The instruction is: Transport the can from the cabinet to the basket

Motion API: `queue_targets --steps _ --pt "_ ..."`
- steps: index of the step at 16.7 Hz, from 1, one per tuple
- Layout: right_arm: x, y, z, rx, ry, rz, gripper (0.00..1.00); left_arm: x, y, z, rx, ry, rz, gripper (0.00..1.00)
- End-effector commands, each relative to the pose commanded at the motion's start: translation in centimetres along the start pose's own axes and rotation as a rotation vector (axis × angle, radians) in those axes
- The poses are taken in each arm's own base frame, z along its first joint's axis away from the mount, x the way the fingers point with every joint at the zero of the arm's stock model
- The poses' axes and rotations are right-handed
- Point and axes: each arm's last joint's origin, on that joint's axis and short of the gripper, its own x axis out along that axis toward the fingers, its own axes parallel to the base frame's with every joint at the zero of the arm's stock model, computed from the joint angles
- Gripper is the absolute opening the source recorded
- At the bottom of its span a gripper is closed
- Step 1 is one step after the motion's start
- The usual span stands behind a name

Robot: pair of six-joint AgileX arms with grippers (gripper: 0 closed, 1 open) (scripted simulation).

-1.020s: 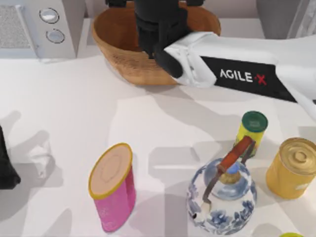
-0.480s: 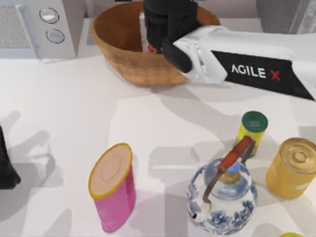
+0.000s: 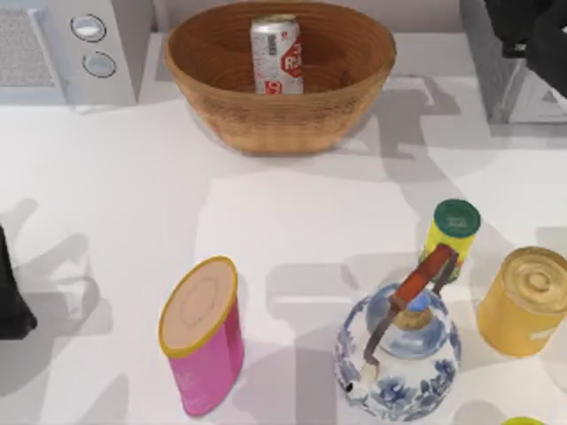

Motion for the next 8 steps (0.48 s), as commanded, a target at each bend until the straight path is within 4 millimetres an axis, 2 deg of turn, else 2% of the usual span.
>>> queue_targets --steps 2,4,6,8 --pt "-4.3 -4.7 1.6 0.004 -0.015 -0.004 1.00 0.0 0.0 0.0 0.000 0.000 0.000 1.00" --pt "-9.3 -9.0 1.8 0.008 -0.034 -0.006 1.00 0.0 0.0 0.0 0.000 0.000 0.000 1.00" --pt "-14.2 -12.3 0.5 0.011 -0.052 -0.006 1.00 0.0 0.0 0.0 0.000 0.000 0.000 1.00" --pt "-18.5 -14.6 -2.2 0.010 -0.062 -0.005 1.00 0.0 0.0 0.0 0.000 0.000 0.000 1.00"
